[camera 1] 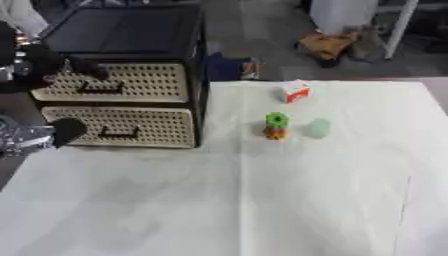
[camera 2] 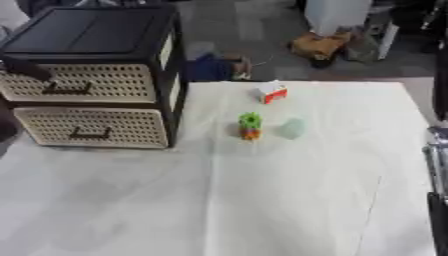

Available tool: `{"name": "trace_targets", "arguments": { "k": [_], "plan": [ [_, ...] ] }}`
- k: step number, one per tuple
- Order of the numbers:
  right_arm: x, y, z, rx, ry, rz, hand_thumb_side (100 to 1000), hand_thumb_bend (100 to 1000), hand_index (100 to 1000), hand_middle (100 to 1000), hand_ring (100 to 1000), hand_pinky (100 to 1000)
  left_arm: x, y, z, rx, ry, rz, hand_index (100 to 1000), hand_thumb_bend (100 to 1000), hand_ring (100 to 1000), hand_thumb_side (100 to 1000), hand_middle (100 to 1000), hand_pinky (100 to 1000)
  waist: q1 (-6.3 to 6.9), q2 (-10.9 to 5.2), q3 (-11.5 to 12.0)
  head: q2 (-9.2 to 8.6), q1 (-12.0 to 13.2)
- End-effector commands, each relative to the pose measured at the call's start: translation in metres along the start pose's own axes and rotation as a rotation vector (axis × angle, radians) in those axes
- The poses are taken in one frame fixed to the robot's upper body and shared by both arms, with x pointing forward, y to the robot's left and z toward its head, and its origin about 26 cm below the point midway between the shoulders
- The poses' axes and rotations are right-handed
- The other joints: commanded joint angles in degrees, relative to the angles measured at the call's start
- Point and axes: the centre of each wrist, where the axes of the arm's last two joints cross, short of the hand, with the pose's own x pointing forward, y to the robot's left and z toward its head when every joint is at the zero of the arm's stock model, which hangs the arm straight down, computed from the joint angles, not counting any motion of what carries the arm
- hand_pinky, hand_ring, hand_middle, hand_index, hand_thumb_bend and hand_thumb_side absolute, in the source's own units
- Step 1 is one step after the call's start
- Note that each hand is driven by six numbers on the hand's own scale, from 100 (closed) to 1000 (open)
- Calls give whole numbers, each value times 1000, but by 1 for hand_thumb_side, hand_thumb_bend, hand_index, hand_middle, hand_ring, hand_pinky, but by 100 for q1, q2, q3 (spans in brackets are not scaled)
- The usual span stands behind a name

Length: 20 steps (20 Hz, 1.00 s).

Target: Pick up objects from table and place into drawer.

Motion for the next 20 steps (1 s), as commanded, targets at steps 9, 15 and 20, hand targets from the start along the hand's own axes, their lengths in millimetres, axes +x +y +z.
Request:
{"name": "trace_targets", "arguments": {
  "k": [9, 15, 20],
  "plan": [
    [9, -1, -7, 10, -45, 10, 1000, 100, 802, 558, 612, 648, -29, 5, -9, -80, 93, -16, 933, 100, 100, 1000, 100, 100, 3, -86, -74, -37, -147],
    [8, -2, -7, 16, -46, 17, 1000, 100, 802, 557, 612, 648, -53, 9, -17, -99, 110, 27, 908, 100, 100, 1000, 100, 100, 40, -46, -124, -53, -150],
    [8, -3, -8, 20, -46, 20, 1000, 100, 803, 556, 612, 649, -73, 7, -21, -125, 123, 76, 896, 100, 100, 1000, 100, 100, 70, 1, -155, -80, -129]
  ]
}}
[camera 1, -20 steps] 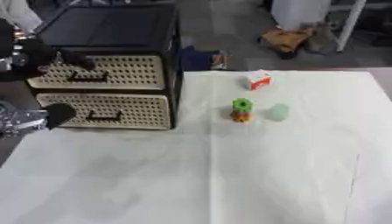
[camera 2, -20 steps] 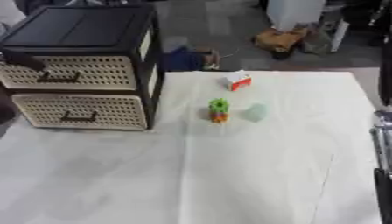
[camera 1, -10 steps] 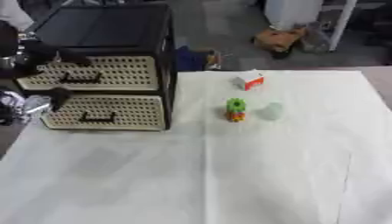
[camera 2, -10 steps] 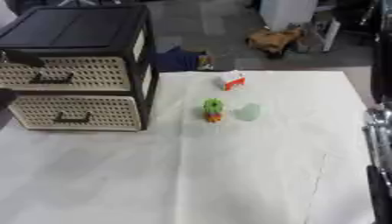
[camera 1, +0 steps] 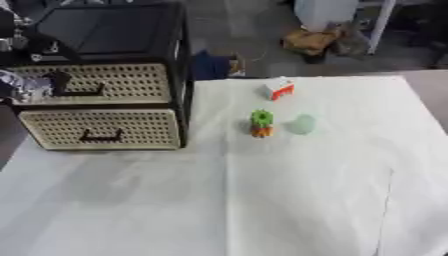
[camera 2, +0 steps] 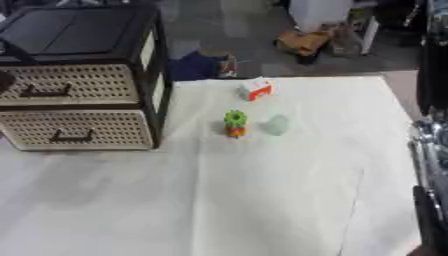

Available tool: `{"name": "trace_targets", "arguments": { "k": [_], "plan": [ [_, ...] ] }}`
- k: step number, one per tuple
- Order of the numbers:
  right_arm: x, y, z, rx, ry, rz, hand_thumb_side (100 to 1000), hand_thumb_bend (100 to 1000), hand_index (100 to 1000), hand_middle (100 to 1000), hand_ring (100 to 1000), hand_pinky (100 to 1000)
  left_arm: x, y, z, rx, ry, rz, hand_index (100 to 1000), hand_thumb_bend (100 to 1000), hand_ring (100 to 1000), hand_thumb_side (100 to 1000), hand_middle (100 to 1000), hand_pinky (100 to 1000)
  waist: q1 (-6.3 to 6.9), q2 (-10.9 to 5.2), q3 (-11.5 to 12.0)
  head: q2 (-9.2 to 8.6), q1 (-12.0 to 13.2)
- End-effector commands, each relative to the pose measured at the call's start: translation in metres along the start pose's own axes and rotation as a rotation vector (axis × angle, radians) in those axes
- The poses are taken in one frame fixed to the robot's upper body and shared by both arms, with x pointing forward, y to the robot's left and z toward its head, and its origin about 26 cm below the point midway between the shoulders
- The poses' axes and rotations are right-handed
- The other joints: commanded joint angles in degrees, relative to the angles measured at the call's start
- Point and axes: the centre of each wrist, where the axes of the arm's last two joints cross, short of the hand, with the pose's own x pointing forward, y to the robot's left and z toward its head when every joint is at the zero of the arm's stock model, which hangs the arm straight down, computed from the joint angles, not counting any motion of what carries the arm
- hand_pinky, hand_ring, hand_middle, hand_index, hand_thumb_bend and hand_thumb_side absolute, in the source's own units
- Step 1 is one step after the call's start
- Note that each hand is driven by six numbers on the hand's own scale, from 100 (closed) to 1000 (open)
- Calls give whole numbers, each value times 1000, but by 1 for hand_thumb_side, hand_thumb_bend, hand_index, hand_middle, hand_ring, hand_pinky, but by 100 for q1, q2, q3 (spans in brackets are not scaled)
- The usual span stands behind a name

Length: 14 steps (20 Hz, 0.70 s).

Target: Pick up objects from table and place into drawer.

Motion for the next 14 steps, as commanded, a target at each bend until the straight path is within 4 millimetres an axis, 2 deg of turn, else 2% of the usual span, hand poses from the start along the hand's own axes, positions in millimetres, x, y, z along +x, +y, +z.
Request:
{"name": "trace_targets", "arguments": {
  "k": [1, 12, 13, 14],
  "plan": [
    [6, -5, -6, 5, -34, 25, 1000, 100, 803, 556, 612, 649, -13, 9, 4, -6, 26, 12, 898, 100, 100, 1000, 100, 100, 10, -76, -16, -80, 18],
    [6, -7, -7, 6, -35, 24, 1000, 100, 805, 554, 612, 649, -33, 0, -4, -98, 26, 28, 909, 100, 100, 1000, 100, 100, 47, -9, -43, -141, 48],
    [6, -7, -7, 6, -35, 23, 1000, 100, 805, 554, 612, 649, -34, -1, -4, -101, 28, 25, 912, 111, 100, 1000, 100, 100, 49, -7, -44, -146, 51],
    [6, -7, -7, 6, -35, 23, 1000, 100, 805, 554, 612, 649, -36, -2, -5, -104, 28, 22, 913, 192, 100, 1000, 100, 100, 50, -4, -45, -153, 54]
  ]
}}
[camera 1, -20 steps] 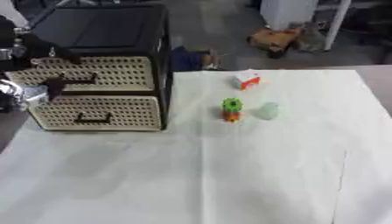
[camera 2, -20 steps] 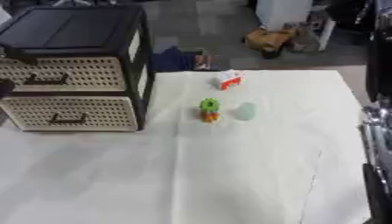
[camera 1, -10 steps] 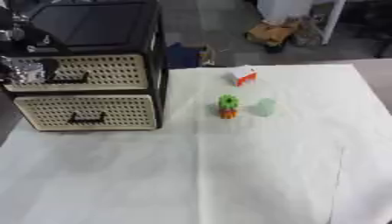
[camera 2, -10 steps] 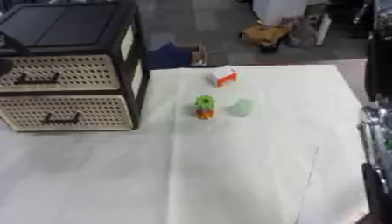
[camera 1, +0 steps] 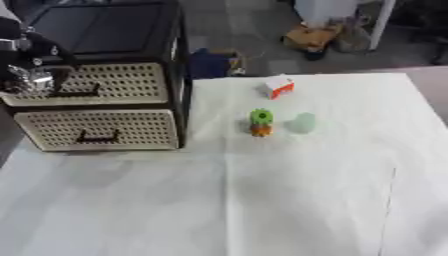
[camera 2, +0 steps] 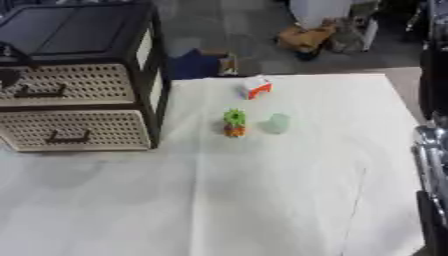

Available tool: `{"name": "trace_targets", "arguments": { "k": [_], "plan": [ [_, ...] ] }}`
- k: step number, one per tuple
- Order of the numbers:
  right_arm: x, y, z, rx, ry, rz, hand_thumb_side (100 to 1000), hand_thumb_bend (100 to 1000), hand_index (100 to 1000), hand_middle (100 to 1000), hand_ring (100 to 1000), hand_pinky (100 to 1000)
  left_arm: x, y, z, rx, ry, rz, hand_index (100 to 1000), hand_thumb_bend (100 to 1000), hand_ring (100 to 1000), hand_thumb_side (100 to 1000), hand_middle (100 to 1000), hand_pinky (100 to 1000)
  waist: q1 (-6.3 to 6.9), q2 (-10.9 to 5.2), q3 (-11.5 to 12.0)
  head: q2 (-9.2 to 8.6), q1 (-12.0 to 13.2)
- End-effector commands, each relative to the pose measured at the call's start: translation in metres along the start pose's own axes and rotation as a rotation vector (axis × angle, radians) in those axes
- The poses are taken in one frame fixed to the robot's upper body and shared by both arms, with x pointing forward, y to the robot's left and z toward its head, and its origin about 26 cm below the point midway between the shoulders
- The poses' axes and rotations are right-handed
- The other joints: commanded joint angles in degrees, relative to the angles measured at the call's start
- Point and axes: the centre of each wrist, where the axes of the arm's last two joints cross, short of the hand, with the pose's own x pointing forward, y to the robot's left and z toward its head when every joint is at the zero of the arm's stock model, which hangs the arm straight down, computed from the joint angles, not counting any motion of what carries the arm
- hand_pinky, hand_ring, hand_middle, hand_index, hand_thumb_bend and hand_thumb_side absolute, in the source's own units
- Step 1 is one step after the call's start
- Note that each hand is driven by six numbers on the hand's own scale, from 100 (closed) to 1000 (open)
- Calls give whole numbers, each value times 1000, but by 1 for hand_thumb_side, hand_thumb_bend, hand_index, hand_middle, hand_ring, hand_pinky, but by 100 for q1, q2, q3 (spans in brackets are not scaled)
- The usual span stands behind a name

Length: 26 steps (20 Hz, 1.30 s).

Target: Pick up objects from table and place into drawer.

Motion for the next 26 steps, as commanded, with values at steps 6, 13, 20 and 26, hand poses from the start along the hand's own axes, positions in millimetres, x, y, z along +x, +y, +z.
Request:
{"name": "trace_targets", "arguments": {
  "k": [6, 13, 20, 26],
  "plan": [
    [6, -7, -6, -1, -34, 21, 1000, 100, 805, 553, 611, 650, -11, 5, 6, -62, -18, -117, 903, 401, 100, 1000, 100, 100, 12, -70, -5, -83, 17],
    [6, -8, -7, -3, -35, 19, 1000, 100, 804, 552, 611, 650, -18, -1, 6, -88, 15, -128, 926, 419, 100, 1000, 100, 100, 12, -38, -26, -121, 25],
    [7, -8, -7, -8, -38, 17, 1000, 100, 804, 550, 611, 650, -23, -10, 2, -121, 36, -138, 938, 436, 100, 1000, 100, 100, 15, 0, -49, -162, 51],
    [7, -9, -8, -12, -40, 15, 1000, 100, 804, 549, 611, 650, -25, -16, -1, -148, 60, -150, 949, 445, 100, 1000, 100, 100, 13, 28, -67, -188, 73]
  ]
}}
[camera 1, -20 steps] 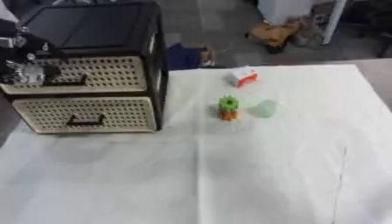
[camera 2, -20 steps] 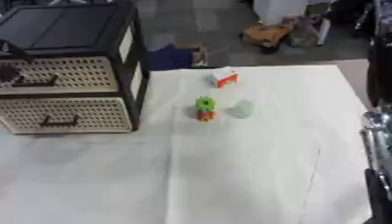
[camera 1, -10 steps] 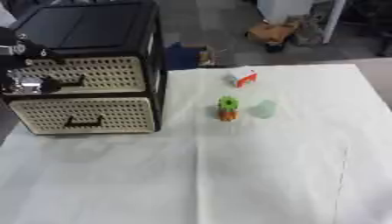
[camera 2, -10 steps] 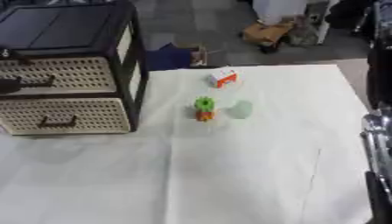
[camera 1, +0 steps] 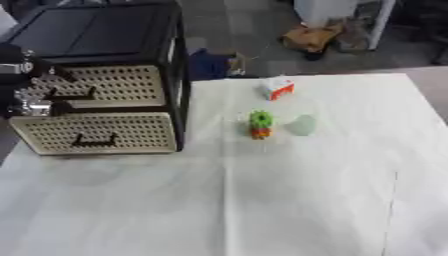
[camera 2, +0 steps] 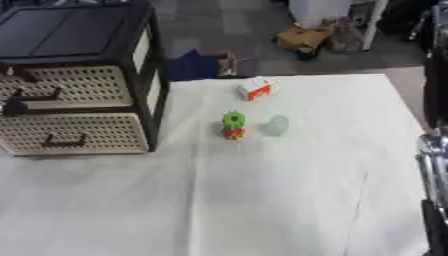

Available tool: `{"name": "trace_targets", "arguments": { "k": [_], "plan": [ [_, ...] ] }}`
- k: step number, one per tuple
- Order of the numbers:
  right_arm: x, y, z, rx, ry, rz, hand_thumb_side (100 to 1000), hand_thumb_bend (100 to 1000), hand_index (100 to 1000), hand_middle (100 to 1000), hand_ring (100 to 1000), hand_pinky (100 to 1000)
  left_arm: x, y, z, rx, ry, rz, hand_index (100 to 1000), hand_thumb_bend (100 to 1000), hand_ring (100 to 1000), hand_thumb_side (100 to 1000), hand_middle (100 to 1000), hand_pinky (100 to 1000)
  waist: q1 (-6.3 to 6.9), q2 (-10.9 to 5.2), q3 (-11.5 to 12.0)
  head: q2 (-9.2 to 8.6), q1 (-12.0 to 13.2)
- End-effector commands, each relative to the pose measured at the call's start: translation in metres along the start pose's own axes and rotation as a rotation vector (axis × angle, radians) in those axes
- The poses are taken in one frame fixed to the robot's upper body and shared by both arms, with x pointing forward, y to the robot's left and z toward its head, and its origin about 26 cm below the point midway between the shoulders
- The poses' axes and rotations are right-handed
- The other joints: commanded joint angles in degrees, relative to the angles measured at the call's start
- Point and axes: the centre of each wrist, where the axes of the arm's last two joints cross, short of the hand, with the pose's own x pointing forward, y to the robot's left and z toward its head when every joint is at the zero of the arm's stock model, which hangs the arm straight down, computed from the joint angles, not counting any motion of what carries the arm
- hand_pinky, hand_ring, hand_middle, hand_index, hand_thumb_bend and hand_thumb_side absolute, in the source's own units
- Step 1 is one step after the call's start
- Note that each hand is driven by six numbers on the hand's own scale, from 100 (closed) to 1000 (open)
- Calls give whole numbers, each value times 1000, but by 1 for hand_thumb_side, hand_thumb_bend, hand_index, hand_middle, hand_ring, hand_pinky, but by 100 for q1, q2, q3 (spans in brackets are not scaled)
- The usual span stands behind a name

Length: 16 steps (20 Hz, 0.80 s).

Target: Pick up objects from table and place into drawer.

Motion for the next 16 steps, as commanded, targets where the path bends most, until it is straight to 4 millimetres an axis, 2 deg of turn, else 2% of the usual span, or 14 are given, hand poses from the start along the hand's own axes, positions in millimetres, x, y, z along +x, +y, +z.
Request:
{"name": "trace_targets", "arguments": {
  "k": [1, 16],
  "plan": [
    [8, -7, -8, -6, -40, 16, 1000, 100, 804, 549, 611, 650, -6, 7, 8, -103, -35, -107, 950, 442, 100, 1000, 100, 100, -11, -85, -5, -84, 23],
    [8, -9, -10, -6, -48, 20, 1000, 100, 804, 545, 609, 651, -12, 4, 8, -59, 94, -112, 920, 419, 100, 1000, 100, 100, -9, 49, -37, -158, 85]
  ]
}}
